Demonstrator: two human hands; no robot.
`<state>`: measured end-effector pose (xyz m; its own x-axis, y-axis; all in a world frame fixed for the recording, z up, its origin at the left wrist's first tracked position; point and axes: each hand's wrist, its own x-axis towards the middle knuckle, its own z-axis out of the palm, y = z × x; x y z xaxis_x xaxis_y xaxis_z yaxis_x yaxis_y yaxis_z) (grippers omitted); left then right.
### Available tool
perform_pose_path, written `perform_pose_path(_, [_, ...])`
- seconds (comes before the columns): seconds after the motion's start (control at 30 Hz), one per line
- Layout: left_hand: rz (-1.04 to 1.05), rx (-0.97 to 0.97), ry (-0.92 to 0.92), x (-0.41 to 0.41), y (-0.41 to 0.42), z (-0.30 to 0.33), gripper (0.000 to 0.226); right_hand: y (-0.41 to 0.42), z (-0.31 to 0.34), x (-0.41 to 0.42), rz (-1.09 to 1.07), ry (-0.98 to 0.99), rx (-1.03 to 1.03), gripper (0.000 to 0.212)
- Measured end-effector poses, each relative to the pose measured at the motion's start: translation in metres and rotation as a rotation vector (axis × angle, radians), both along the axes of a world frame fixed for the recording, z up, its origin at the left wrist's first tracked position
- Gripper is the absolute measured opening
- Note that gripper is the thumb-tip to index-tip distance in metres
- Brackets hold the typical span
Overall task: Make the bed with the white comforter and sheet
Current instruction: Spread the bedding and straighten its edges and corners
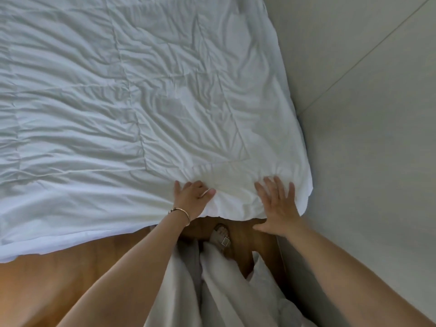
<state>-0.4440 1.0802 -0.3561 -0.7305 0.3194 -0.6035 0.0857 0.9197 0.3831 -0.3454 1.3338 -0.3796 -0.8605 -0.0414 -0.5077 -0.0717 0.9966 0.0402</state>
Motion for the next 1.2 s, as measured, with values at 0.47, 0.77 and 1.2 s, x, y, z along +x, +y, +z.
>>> perform_pose_path(0.47, [-0.193,-0.055,-0.122,0.033,0.022,0.014,0.044,0.017,0.033,-0.013,-0.081,0.027,0.107,0.079])
perform_pose_path(0.77, [0.101,0.042,-0.018,0.043,-0.15,0.018,0.054,-0.147,0.069,-0.094,-0.186,-0.481,0.083,0.043])
perform_pose_path(1.2, [0.052,-0.566,0.091,0.027,-0.522,0.006,0.101,-0.544,0.049,-0.114,0.406,-0.227,-0.299,0.092])
